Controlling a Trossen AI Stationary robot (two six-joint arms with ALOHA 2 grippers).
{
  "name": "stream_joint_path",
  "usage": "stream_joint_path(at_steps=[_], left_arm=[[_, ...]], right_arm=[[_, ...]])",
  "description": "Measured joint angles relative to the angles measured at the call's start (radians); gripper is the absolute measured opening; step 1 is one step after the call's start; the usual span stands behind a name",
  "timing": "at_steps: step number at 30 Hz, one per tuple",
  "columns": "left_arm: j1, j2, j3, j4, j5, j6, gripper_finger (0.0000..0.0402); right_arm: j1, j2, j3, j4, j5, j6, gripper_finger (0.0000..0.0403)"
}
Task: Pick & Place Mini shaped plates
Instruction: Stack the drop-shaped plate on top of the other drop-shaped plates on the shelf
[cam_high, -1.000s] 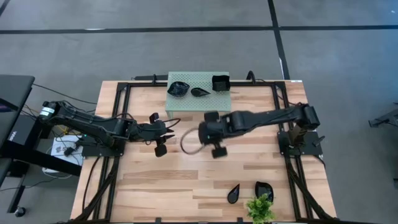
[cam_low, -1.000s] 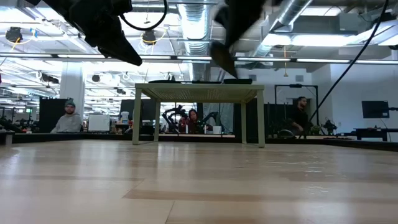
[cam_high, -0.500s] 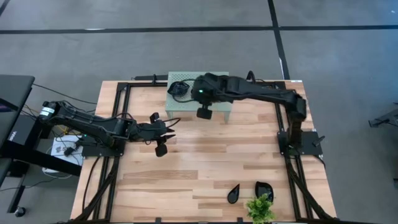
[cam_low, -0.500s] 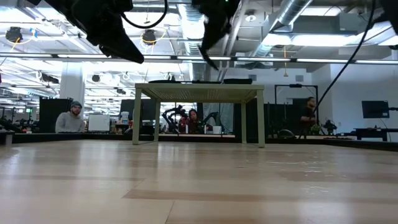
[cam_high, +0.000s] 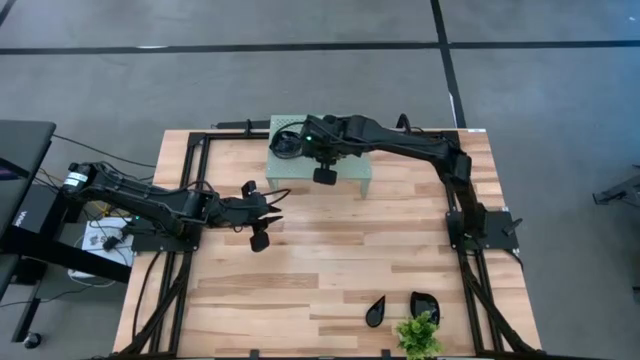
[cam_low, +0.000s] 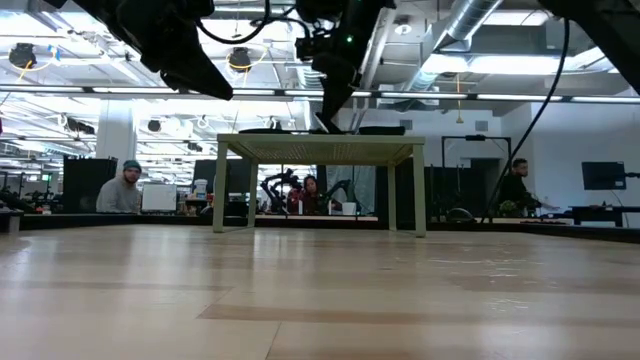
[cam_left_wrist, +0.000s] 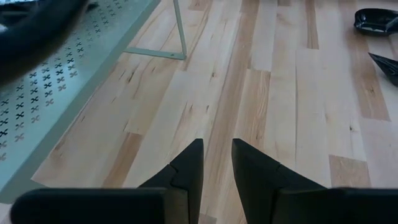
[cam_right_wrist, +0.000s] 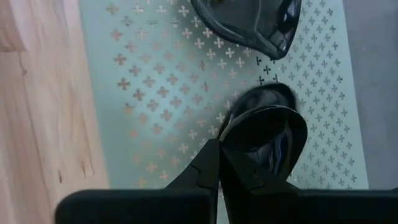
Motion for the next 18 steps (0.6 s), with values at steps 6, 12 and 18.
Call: stream_joint_path(at_steps=[6,12,18], left_arm=[[0.0,0.0,0.0,0.0,0.0,0.0,0.0085],[0.0,0.0,0.0,0.0,0.0,0.0,0.0085],[0.0,0.0,0.0,0.003,0.0,0.0,0.0085]], right_arm=[[-0.005,0.0,0.0,0.001,0.01,0.004,0.0005],[0.0,-0.017,0.031,-0.046,0.052,0.1,0.0002],[0.02,-0.023,0.207,-0.15,0.052,0.095,0.0001]])
